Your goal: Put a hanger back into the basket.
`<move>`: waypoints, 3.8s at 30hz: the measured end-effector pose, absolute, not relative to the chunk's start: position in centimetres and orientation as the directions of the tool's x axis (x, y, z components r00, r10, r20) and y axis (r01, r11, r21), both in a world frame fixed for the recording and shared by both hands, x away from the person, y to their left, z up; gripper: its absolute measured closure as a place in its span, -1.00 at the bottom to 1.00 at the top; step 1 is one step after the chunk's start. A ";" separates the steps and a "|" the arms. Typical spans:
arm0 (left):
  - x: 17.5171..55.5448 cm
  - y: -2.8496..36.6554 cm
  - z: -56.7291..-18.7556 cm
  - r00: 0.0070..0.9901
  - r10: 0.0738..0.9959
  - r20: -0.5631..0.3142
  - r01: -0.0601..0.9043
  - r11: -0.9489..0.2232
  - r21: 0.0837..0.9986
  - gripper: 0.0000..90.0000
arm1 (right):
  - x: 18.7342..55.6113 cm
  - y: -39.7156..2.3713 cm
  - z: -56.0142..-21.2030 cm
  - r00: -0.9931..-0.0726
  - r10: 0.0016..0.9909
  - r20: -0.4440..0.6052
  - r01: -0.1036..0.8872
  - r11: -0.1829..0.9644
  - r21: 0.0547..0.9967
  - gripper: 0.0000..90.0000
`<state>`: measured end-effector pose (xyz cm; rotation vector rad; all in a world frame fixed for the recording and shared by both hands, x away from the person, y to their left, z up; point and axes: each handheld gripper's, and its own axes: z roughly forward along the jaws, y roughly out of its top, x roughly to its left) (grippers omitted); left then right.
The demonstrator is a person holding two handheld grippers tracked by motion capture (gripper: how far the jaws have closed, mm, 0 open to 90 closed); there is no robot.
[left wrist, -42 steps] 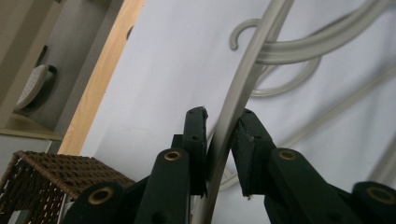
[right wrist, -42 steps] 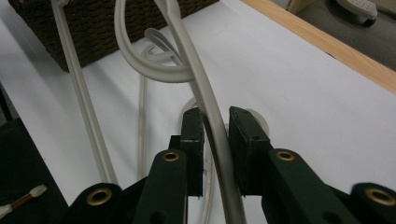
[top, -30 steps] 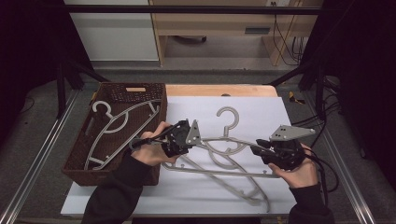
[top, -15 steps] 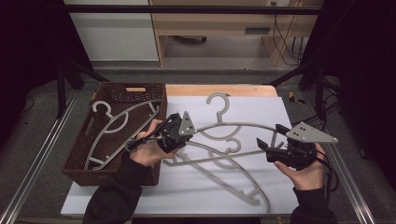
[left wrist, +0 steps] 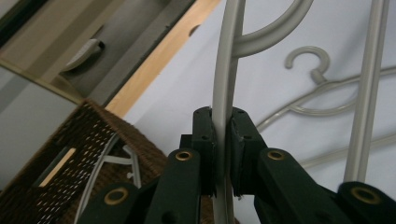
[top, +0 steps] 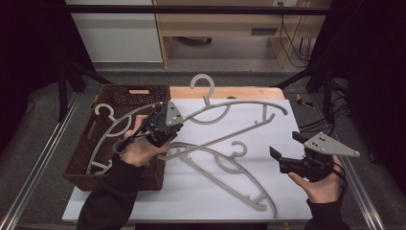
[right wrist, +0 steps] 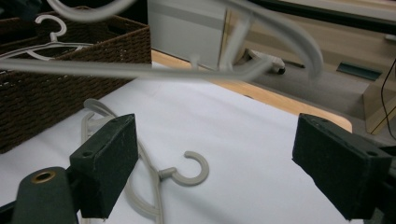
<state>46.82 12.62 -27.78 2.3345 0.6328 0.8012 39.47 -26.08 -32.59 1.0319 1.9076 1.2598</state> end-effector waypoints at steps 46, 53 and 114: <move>48.9 31.7 -31.4 0.255 0.900 0.354 0.553 -0.436 0.710 0.83 | 40.5 -24.3 -36.3 -0.530 0.847 -0.040 0.363 0.270 0.892 -0.69; 48.9 32.3 -32.3 0.216 0.909 0.356 0.590 -0.412 0.695 0.83 | 40.5 -24.3 -36.3 -0.530 0.847 -0.042 0.362 0.270 0.892 -0.69; 47.4 31.9 -35.8 0.270 0.930 0.250 0.594 -0.366 0.717 0.19 | 40.9 -24.5 -36.6 -0.519 0.854 -0.040 0.386 0.275 0.881 -0.68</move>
